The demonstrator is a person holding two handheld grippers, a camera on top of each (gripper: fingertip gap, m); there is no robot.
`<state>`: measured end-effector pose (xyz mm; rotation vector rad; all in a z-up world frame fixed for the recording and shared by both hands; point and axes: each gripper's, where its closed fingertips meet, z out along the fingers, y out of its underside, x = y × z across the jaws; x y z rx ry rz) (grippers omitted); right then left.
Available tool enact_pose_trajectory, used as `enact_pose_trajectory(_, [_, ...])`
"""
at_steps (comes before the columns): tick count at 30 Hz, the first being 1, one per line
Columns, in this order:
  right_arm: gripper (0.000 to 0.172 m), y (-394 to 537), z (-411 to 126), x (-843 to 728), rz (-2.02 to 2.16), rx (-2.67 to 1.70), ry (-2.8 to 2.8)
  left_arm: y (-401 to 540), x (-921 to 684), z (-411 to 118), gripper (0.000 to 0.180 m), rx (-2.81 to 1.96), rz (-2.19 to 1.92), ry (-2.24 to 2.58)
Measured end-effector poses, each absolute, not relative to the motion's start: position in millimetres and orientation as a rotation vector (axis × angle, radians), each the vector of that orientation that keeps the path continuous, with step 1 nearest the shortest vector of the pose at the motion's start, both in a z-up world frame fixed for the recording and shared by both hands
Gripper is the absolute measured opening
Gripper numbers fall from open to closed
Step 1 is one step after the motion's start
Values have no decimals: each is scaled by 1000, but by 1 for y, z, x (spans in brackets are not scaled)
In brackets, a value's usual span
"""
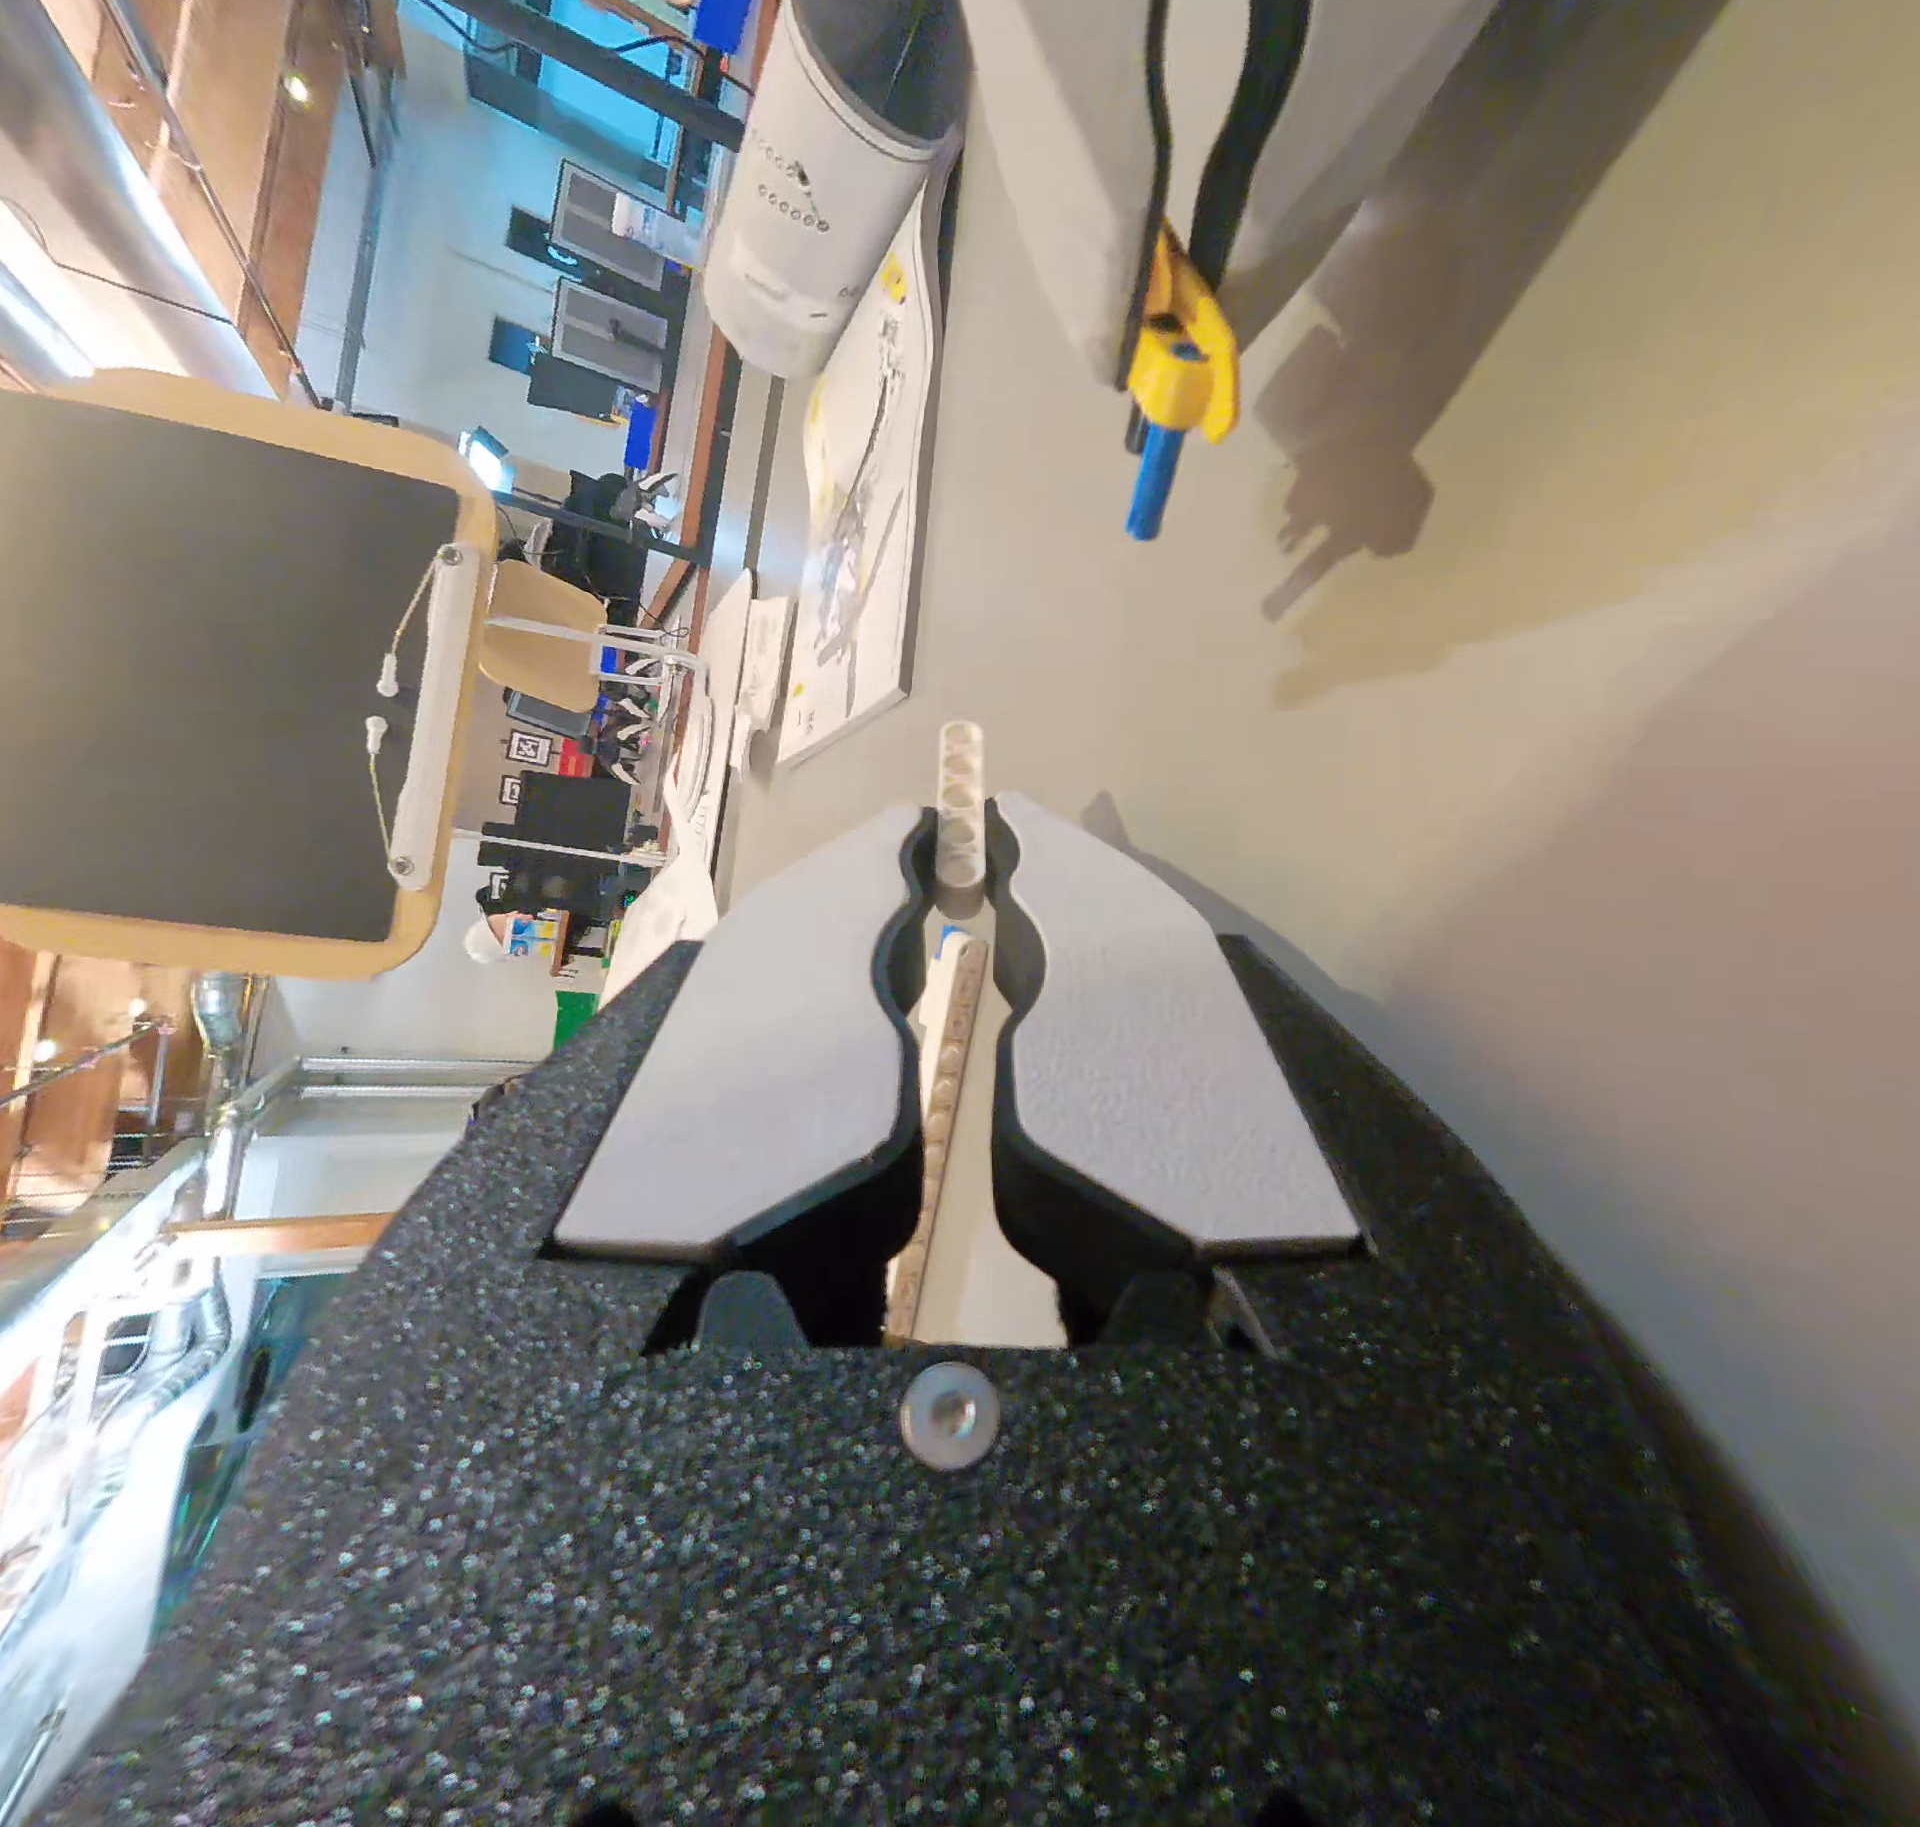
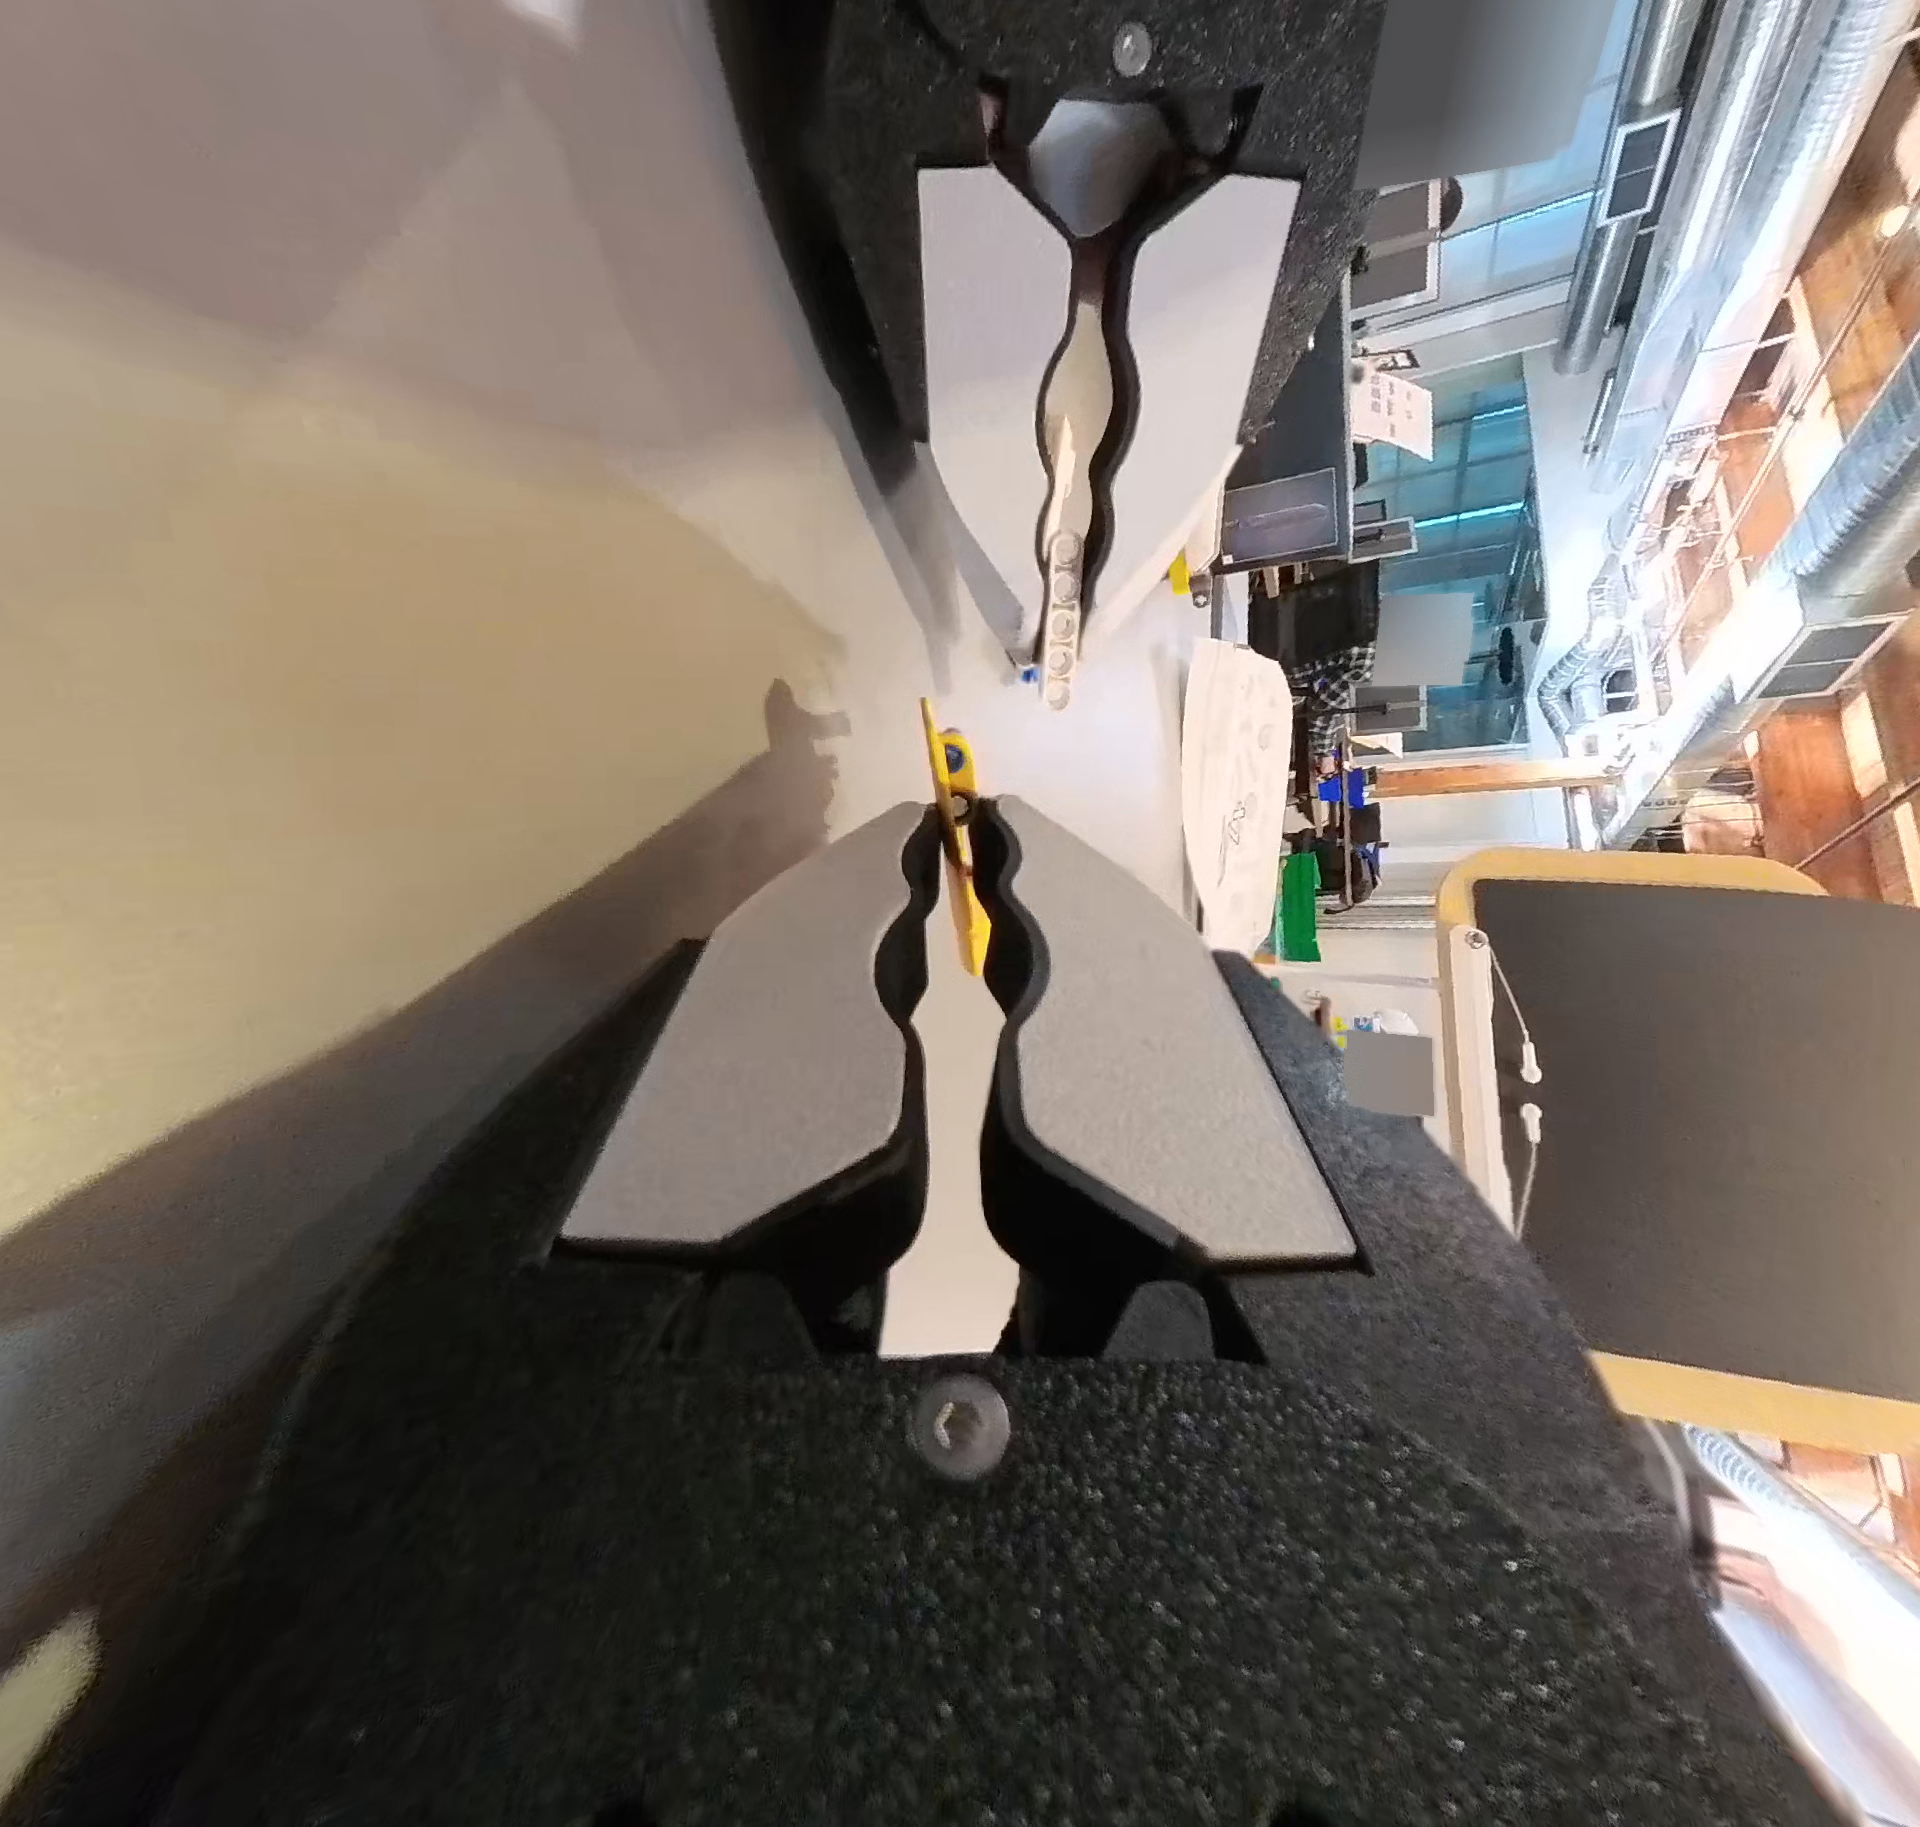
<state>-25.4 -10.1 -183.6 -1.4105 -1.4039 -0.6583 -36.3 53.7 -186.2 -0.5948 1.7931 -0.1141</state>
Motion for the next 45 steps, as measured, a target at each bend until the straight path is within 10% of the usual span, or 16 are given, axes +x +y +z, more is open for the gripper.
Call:
enact_pose_trajectory(29, [6,-2,-190,-19,-613,-1504,-1377,56,-52,-197,34,-1181,-516,1969])
enact_pose_trajectory(45, [6,-22,-187,-20,-645,-1494,-1371,26,-1,-159,10,-1421,-774,1911])
